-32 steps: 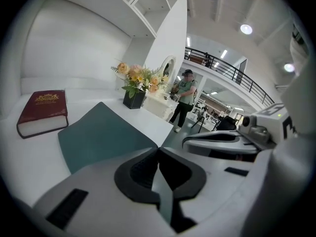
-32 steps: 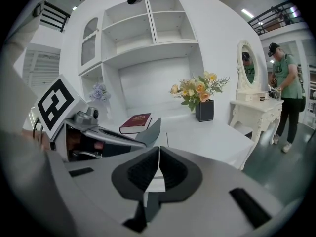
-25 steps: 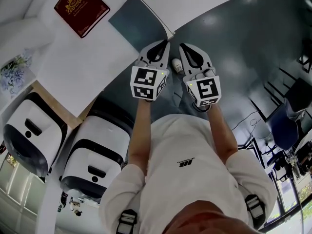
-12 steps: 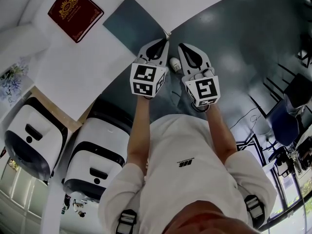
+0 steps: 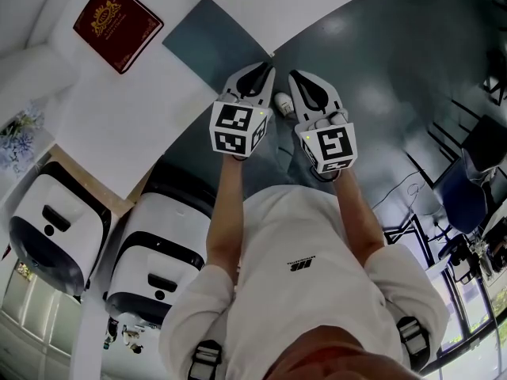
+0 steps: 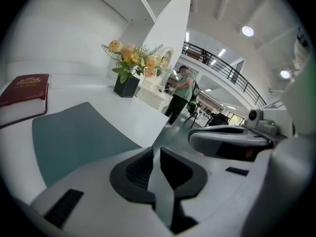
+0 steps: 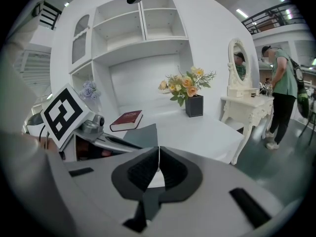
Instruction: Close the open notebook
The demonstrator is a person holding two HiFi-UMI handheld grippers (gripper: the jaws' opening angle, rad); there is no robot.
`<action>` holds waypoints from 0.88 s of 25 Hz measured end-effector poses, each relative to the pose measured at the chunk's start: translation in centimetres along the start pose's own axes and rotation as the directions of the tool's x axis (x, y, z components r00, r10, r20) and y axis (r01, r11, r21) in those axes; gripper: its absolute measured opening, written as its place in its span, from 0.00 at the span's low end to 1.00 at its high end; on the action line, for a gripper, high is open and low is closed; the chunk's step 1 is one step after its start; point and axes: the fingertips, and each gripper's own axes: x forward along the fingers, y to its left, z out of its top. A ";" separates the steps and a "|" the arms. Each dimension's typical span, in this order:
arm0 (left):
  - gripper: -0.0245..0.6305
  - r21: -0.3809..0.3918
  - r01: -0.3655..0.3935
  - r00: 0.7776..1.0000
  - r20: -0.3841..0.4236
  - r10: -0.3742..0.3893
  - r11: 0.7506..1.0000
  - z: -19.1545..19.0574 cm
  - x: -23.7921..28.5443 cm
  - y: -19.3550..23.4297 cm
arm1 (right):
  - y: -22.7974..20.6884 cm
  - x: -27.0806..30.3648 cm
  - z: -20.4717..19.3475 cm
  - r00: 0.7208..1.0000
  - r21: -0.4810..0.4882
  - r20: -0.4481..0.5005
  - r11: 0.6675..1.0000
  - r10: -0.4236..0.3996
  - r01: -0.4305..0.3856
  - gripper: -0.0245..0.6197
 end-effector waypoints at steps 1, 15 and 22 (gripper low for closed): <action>0.04 0.001 -0.001 1.000 0.002 0.001 1.000 0.1 -0.1 -0.1 | -0.1 0.0 0.1 1.000 -0.001 0.001 1.000 -0.001 0.001 0.03; 0.04 0.030 -0.058 0.996 0.073 0.056 0.998 2.7 -2.5 -0.5 | -0.7 -1.0 1.7 0.999 -0.009 0.027 0.999 0.036 -0.035 0.03; 0.04 0.037 -0.091 0.990 0.111 0.086 0.995 3.9 -3.7 -0.9 | -1.1 -1.8 2.5 0.998 -0.010 0.039 0.999 0.045 -0.044 0.03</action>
